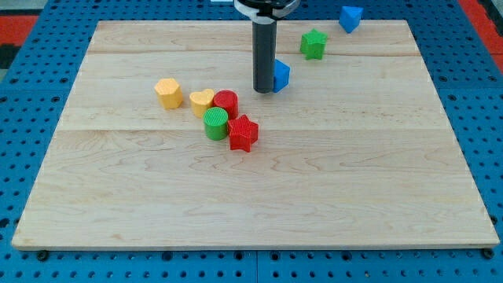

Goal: Push red star to bottom left

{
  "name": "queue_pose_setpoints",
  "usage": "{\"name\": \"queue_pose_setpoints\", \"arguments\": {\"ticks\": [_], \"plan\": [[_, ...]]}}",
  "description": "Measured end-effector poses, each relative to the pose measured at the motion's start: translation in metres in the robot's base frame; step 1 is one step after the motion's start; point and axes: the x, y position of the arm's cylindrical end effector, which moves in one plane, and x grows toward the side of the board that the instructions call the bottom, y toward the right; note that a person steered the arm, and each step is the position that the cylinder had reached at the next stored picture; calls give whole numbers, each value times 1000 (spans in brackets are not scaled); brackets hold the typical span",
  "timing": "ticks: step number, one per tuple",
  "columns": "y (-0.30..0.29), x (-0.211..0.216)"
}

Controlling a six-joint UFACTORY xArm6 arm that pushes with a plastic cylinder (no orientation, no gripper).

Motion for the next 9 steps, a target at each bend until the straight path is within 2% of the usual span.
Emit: {"name": "queue_pose_setpoints", "arguments": {"ticks": [1, 5, 6, 7, 9], "plan": [[-17, 4], [-27, 118], [-28, 137], [-3, 148], [-15, 186]]}}
